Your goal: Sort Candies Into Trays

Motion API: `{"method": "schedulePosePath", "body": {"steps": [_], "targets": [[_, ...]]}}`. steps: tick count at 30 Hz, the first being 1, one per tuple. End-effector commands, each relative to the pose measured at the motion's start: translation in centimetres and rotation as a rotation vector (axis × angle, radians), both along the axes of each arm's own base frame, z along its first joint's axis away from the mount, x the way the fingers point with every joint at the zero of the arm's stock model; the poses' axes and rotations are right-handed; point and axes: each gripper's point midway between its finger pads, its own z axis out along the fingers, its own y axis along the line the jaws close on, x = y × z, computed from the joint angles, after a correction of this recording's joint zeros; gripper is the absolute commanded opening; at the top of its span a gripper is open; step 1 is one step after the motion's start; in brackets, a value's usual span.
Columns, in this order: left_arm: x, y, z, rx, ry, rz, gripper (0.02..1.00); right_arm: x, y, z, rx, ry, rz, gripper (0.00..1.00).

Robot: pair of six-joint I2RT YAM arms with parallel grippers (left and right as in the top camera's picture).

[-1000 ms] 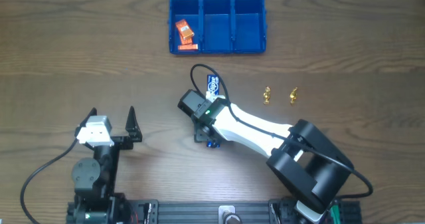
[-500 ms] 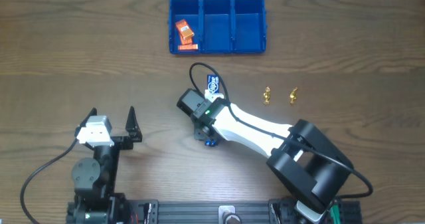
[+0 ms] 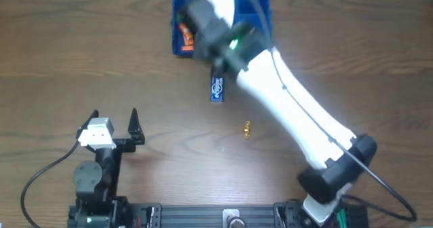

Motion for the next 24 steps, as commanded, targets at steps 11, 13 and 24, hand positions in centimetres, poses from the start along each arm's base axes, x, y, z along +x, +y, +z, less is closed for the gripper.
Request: {"method": "schedulePosePath", "body": {"steps": [11,13,24], "targets": [[-0.1,0.2,-1.7,0.017,0.051,0.007,0.998,14.3,-1.3,-11.5,0.026,0.080,0.021,0.255],[-0.1,0.2,-1.7,0.017,0.051,0.007,0.998,14.7,-1.1,-12.1,0.028,0.074,0.021,0.257],[-0.1,0.2,-1.7,0.017,0.051,0.007,0.996,14.6,-0.2,-14.0,-0.012,0.086,0.049,0.257]]}}
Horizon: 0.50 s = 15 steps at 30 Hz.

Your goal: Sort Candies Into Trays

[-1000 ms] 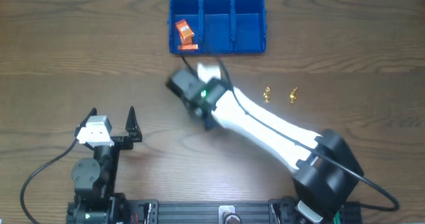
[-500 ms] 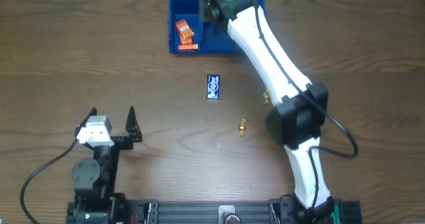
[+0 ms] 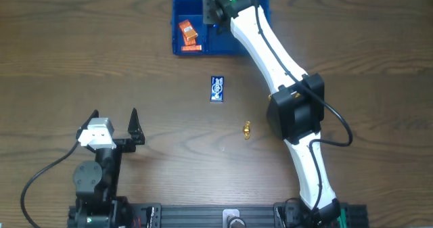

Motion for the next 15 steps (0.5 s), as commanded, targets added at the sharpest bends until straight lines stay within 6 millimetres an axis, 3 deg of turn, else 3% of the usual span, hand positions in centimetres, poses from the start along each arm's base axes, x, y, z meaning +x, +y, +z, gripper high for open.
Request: {"method": "schedulePosePath", "body": {"steps": [1,8,11,14,15], "targets": [[-0.1,0.2,-1.6,0.017,0.051,0.007,0.998,0.4,0.2,-1.6,-0.042,0.007,0.023,0.259],[-0.1,0.2,-1.6,0.017,0.051,0.007,0.998,0.3,0.1,-3.1,-0.061,0.034,0.019,0.270],[-0.1,0.2,-1.6,0.017,0.051,0.007,0.998,0.3,0.1,-3.1,-0.061,0.034,0.019,0.421],[-0.1,0.2,-1.6,0.017,0.050,0.007,0.998,0.3,0.0,-3.1,-0.061,0.034,0.019,0.803],[-0.1,0.2,-1.6,0.017,0.051,0.007,0.998,0.2,0.0,-2.9,-0.066,0.032,0.020,1.000]]}}
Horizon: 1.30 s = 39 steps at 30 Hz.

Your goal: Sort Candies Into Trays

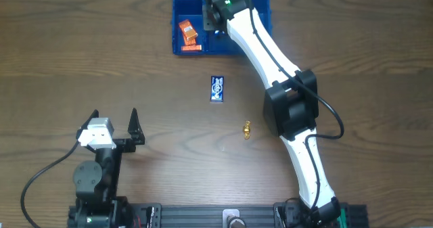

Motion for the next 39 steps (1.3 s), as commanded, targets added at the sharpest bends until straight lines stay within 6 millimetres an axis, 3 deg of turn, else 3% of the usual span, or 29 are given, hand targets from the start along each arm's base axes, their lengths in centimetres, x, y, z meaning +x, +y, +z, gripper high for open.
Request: {"method": "schedulePosePath", "body": {"steps": [1,3,6,8,10,12,15,18,23,31,35,39], "targets": [[-0.1,0.2,-1.7,0.017,0.051,0.007,0.998,0.0,-0.1,1.3,-0.016,-0.025,0.001,1.000],[-0.1,0.2,-1.7,0.017,0.051,0.007,0.998,-0.5,-0.3,3.2,-0.010,-0.037,0.001,1.000],[-0.1,0.2,-1.7,0.017,0.051,0.007,0.998,-2.8,-0.6,8.0,0.003,-0.055,0.010,1.000],[-0.1,0.2,-1.7,0.017,0.051,0.007,0.996,-5.4,-0.6,9.8,-0.010,-0.025,0.030,1.000],[-0.1,0.2,-1.7,0.017,0.051,0.007,0.998,-8.3,-0.1,9.8,-0.024,0.042,0.031,1.000],[-0.1,0.2,-1.7,0.017,0.051,0.007,0.998,-10.8,0.5,8.4,-0.050,0.124,0.023,1.000],[-0.1,0.2,-1.7,0.017,0.051,0.007,0.998,-14.0,1.3,3.9,-0.075,0.264,0.008,1.000],[-0.1,0.2,-1.7,0.017,0.051,0.007,0.998,-15.7,2.0,-1.4,-0.072,0.342,0.018,1.000],[-0.1,0.2,-1.7,0.017,0.051,0.007,0.996,-17.7,2.1,-8.3,-0.021,0.417,0.002,1.000],[-0.1,0.2,-1.7,0.017,0.051,0.007,0.998,-18.8,1.2,-10.1,-0.031,0.452,-0.043,0.963],[-0.1,0.2,-1.7,0.017,0.051,0.007,0.998,-18.8,1.1,-10.2,-0.024,0.455,-0.065,0.643],[-0.1,0.2,-1.7,0.017,0.051,0.007,0.996,-18.7,1.2,-10.5,-0.022,0.453,-0.069,0.441]]}}
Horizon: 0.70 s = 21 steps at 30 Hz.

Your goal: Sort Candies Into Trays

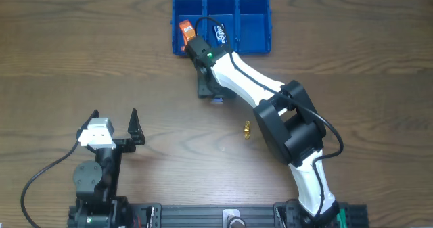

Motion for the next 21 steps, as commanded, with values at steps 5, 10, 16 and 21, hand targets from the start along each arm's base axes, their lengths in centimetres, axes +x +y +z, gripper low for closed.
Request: {"method": "schedulePosePath", "body": {"steps": [5,10,16,21], "targets": [[-0.1,0.2,-1.6,0.017,0.051,0.007,0.998,0.4,-0.1,0.2,0.006,-0.016,-0.022,0.253],[-0.1,0.2,-1.6,0.017,0.051,0.007,0.998,0.9,0.0,6.5,0.047,-0.136,-0.015,0.220],[-0.1,0.2,-1.6,0.017,0.051,0.007,0.998,2.1,-1.9,17.7,0.045,-0.388,0.029,0.220],[-0.1,0.2,-1.6,0.017,0.050,0.007,0.998,6.6,-3.9,24.0,0.008,-0.511,0.034,0.220]]}}
